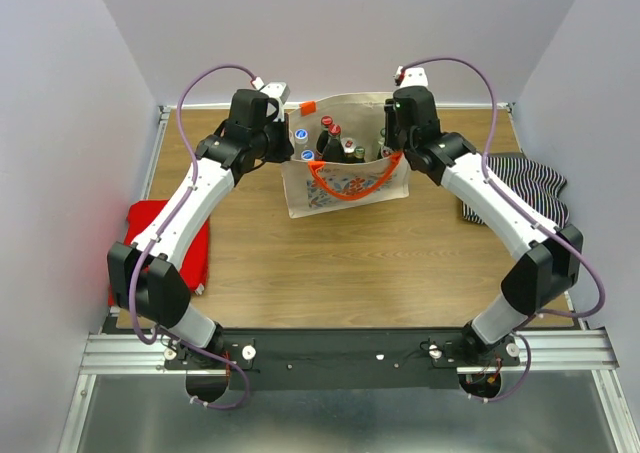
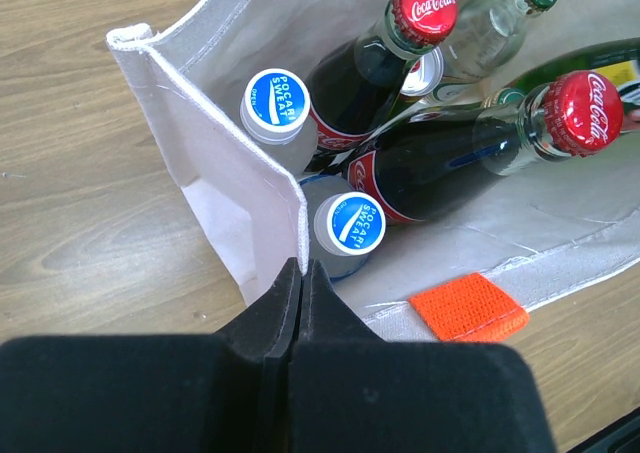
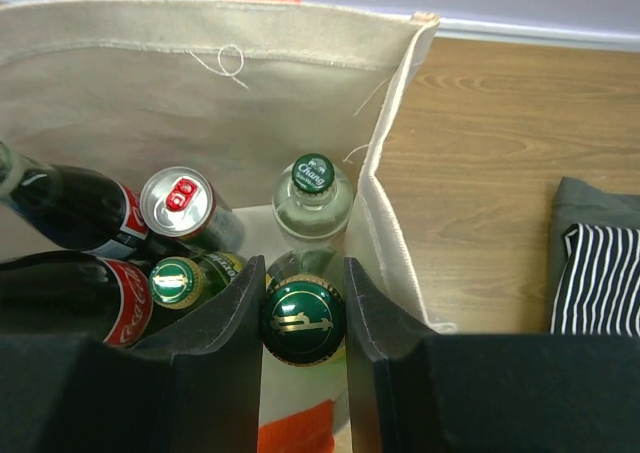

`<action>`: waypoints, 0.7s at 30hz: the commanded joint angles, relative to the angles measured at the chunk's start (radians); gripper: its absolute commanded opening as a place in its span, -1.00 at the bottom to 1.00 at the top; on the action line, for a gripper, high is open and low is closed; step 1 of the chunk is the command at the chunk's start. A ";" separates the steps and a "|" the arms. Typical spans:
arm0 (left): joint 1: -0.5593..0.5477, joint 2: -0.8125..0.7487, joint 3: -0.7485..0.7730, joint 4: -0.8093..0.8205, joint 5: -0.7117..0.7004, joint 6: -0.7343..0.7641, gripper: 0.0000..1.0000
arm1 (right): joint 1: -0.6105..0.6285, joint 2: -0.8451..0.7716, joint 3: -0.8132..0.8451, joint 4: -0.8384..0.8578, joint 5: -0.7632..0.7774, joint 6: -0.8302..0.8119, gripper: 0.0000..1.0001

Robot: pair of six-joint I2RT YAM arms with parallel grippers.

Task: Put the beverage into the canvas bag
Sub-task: Place the drink in the canvas bag.

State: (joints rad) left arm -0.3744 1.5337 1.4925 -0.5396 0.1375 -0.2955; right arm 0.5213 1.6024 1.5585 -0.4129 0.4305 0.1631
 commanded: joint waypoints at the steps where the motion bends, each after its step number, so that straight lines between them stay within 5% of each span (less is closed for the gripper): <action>1: 0.003 -0.003 0.044 0.000 0.007 0.021 -1.00 | -0.012 0.024 0.060 0.049 0.002 0.013 -0.99; 21: 0.003 -0.015 0.019 0.026 0.045 0.009 -1.00 | -0.049 0.145 0.127 -0.079 -0.001 0.049 -0.99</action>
State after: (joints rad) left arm -0.3744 1.5410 1.5089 -0.5564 0.1452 -0.2924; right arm 0.4911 1.7439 1.6310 -0.4671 0.4213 0.2024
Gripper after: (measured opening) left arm 0.012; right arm 0.378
